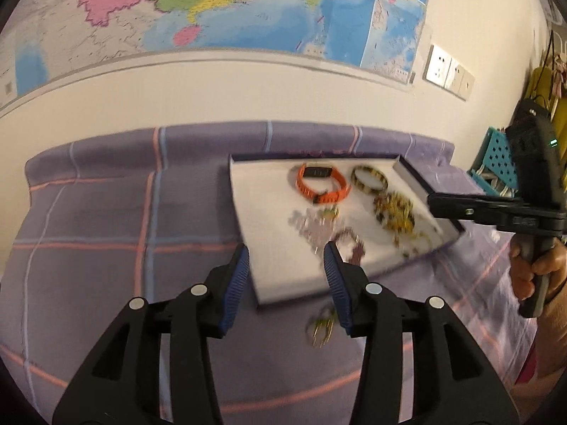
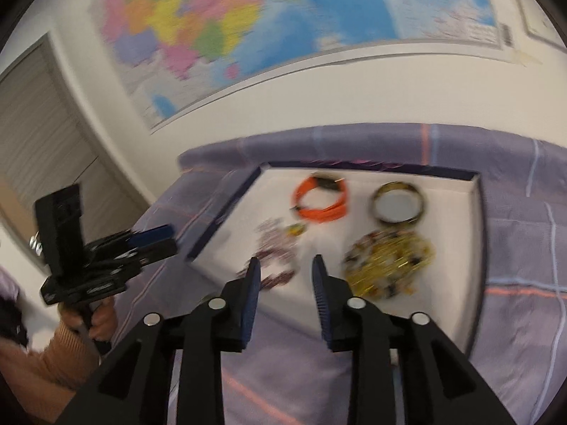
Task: Organize jewelry
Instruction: 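Grasp the gold ring with green stone with the right tool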
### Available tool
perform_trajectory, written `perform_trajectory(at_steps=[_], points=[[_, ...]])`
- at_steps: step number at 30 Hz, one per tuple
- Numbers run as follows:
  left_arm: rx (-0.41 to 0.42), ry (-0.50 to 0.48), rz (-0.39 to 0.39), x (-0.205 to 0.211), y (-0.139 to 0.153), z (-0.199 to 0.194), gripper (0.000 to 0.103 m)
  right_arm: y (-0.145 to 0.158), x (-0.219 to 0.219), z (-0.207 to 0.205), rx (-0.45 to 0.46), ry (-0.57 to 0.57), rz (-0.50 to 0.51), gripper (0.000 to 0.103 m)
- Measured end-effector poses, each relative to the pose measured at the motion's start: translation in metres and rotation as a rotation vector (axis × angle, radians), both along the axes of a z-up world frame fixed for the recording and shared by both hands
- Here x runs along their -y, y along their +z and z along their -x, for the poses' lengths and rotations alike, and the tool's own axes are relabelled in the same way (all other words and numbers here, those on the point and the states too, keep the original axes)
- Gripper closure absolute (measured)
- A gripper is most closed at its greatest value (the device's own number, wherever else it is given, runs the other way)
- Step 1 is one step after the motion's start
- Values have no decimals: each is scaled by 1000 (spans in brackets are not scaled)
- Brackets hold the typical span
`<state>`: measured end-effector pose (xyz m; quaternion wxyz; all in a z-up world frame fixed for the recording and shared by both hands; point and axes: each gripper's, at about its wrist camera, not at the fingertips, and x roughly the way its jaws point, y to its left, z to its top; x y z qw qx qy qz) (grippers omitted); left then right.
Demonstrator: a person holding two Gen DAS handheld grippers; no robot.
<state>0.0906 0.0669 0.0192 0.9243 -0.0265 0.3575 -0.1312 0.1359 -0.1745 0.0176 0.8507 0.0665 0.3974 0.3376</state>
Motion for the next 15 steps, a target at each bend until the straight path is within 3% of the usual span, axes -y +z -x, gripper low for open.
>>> perform_trajectory(at_steps=[7,15], points=[[-73,-8,-35,1,-30,22,59,-30,-64,37,-22,156,106,72],[-111,-1,-32,-3,-43,32,59,-51,-102,36,-11,161,181,72]])
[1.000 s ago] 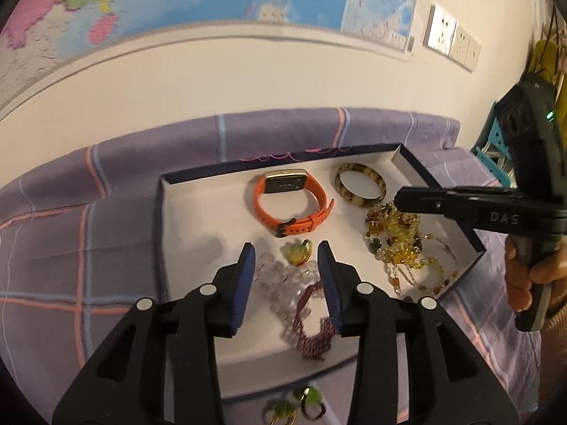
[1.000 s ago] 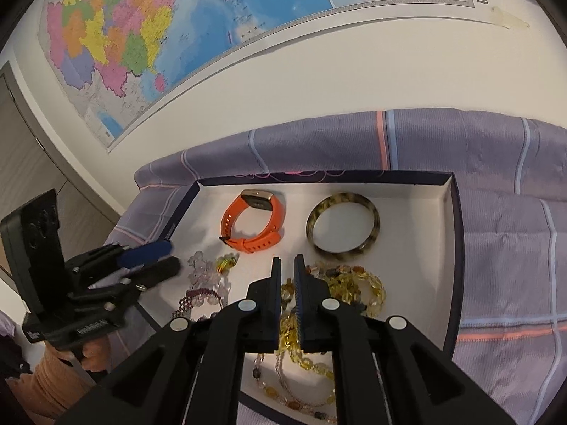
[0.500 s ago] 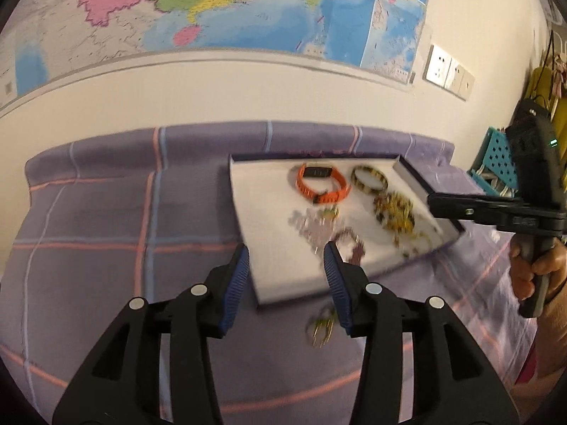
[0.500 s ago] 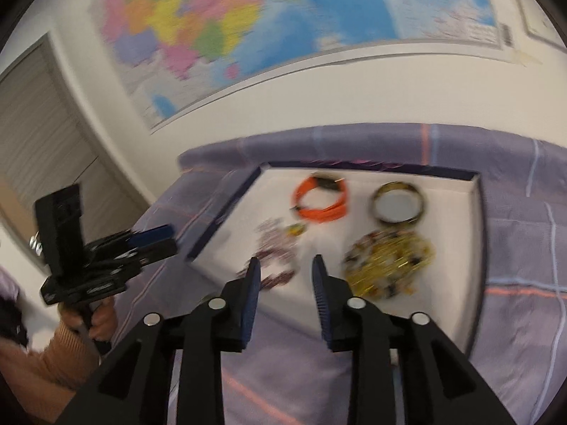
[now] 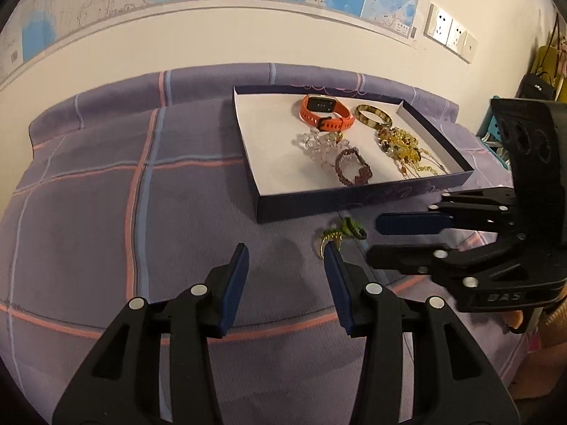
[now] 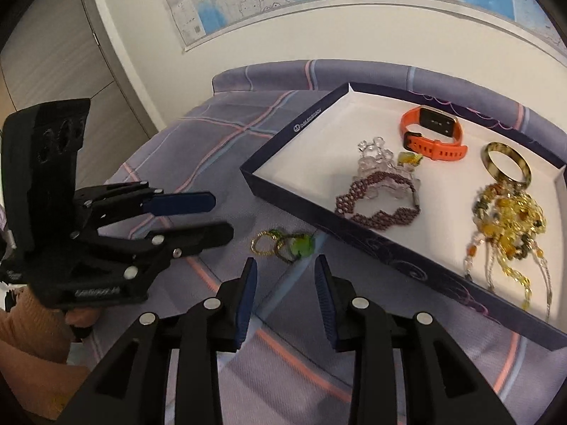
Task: Organize jewelry
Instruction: 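Grasp the gold ring with green stone with the right tool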
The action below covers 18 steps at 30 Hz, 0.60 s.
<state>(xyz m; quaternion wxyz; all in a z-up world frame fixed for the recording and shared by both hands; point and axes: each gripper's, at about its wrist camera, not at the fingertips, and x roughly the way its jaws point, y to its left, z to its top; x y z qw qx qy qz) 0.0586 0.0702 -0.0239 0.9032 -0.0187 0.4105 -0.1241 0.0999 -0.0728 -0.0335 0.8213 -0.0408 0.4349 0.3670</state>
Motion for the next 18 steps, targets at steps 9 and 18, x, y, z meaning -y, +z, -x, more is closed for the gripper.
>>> perform_trajectory(at_steps=[9,18], points=[[-3,-23,-17,2,1,1,59,-6,-3,-9,3,-36,17,88],[-2,-87,-40,18,0,-2,59,-3,17,-3,-24,-43,-24,91]])
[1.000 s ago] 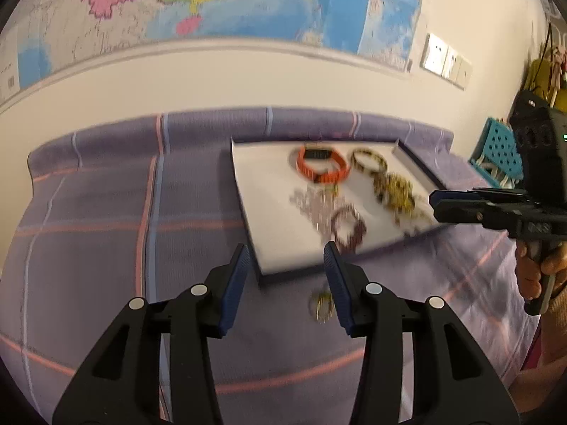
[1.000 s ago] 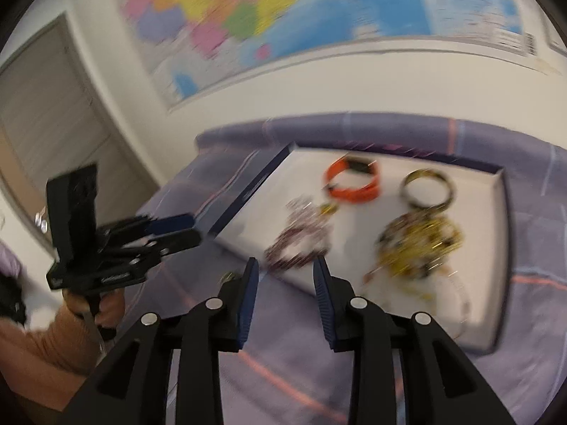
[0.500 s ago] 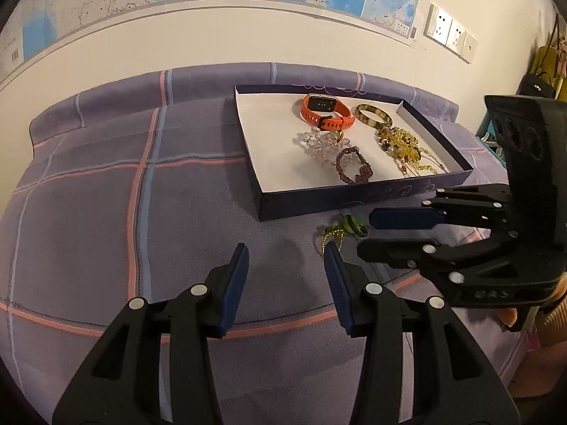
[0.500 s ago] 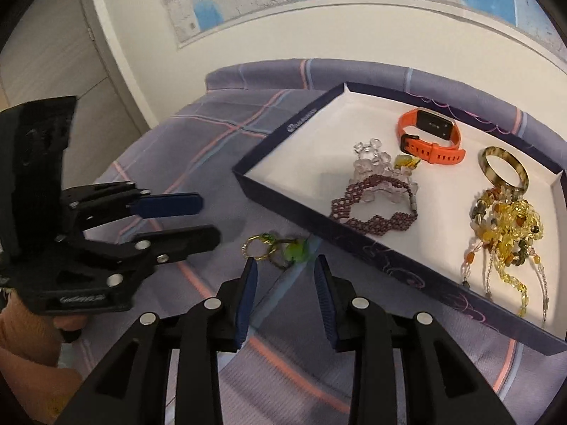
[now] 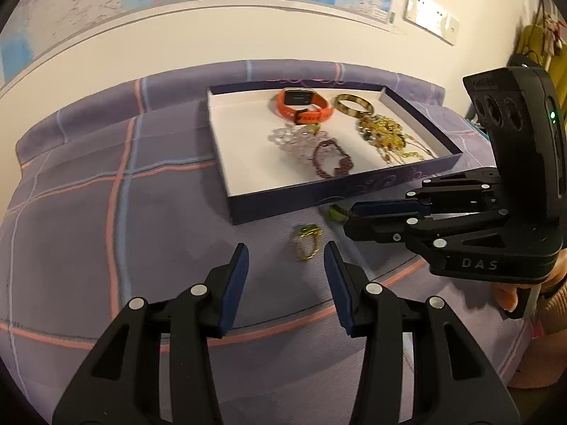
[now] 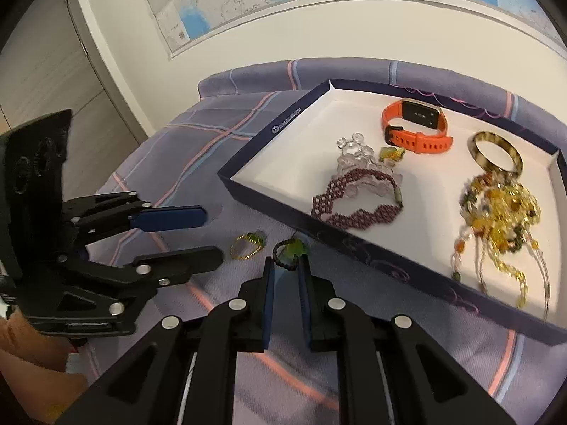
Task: Organize jewelry
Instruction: 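Grasp the gold ring with green stone with the right tool, then grasp the small gold earring with the left tool while the right tool holds the ring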
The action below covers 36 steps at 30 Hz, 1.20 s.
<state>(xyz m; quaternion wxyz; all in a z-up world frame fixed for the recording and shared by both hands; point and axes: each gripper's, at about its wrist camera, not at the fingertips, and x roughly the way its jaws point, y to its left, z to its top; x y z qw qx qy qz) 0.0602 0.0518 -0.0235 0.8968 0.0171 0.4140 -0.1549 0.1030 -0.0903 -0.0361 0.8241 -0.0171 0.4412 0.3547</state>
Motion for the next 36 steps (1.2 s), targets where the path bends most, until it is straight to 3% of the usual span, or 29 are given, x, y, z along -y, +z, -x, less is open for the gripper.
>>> perform_trajectory(at_steps=[7,13,19,36], points=[[-26,-35,-18,18,-7,-14,62,6,27,14,3,-38,-30,91],[-52,-23,-7,21,-11,-23,86,-1,43,19,-14,-75,-49,91],[-53,-21,1,23,-10,-18,96,-3,52,22,-17,-99,-62,91],[-39,-18,94,19,2,-3,100,4,66,32,3,-120,-83,91]])
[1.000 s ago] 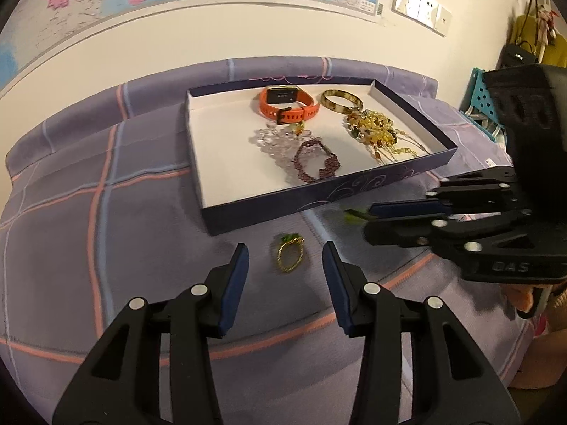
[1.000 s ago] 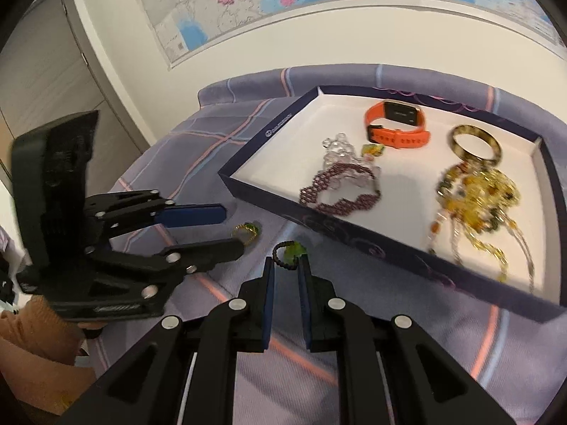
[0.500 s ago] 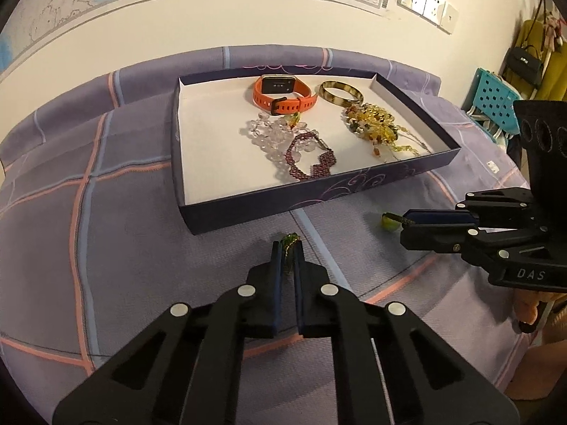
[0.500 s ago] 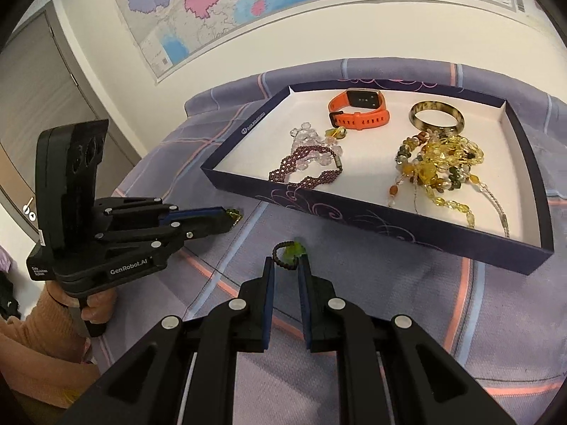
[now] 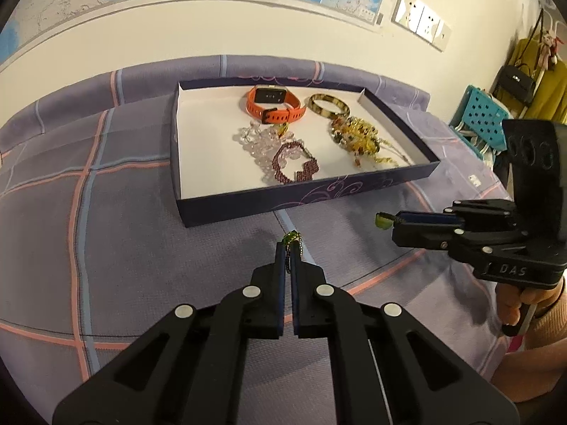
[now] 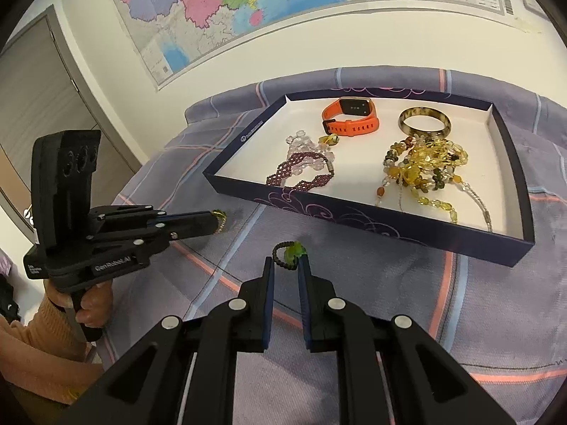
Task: Organize jewelry
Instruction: 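Grasp the small gold earring with the left tool while the right tool holds the ring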
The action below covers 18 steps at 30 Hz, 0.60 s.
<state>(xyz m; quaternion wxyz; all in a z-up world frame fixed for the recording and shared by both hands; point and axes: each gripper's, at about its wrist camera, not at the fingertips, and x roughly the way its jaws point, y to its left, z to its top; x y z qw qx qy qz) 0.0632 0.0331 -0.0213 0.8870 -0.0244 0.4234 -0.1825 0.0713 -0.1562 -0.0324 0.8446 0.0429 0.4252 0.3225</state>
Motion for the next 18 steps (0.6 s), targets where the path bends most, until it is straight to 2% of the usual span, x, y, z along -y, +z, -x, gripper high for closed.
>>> perform_trajectory(at_steps=[18], points=[[47,-19,72,5,26,2,100,20,16,3,48,-28,-30,91]])
